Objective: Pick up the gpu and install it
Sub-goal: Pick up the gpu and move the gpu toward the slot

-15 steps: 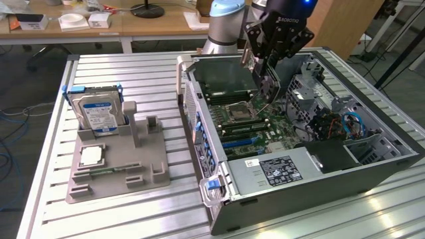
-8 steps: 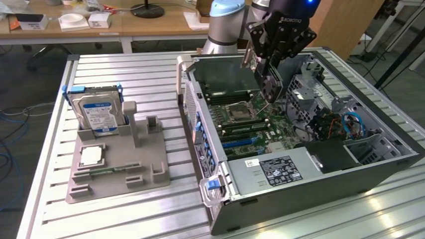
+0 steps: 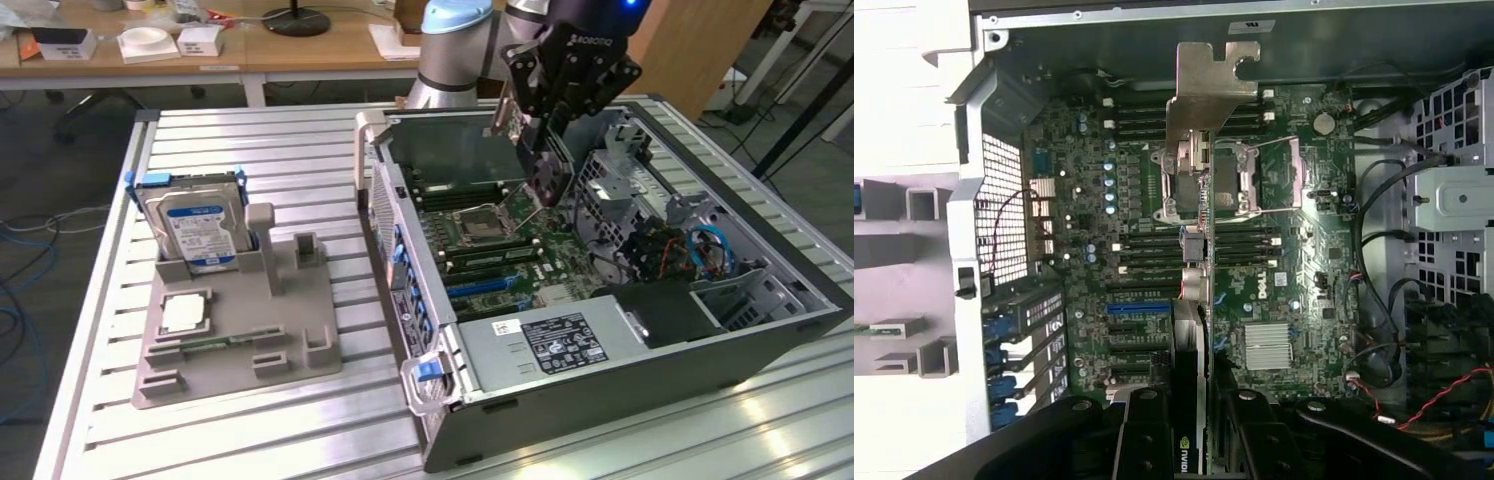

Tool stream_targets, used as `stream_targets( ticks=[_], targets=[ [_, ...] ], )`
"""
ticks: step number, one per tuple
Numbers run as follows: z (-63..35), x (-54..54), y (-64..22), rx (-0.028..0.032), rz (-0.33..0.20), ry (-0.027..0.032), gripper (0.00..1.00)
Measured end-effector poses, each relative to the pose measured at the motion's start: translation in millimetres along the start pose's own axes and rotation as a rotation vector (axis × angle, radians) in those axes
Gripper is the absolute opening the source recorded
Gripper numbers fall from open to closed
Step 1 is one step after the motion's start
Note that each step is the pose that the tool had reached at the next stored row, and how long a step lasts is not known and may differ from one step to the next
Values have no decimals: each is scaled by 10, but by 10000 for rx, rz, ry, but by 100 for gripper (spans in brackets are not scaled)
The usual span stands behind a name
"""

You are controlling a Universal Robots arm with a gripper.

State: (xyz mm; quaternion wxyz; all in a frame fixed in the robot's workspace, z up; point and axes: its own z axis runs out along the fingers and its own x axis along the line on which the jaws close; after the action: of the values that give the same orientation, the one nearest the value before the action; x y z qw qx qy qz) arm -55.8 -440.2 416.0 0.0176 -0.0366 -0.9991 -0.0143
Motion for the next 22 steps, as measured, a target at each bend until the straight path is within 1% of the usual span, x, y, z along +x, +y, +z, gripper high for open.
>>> stream_targets(
  ticks=[22],
  targets=[
    [-6,-170,13,1,0,0,26]
  ],
)
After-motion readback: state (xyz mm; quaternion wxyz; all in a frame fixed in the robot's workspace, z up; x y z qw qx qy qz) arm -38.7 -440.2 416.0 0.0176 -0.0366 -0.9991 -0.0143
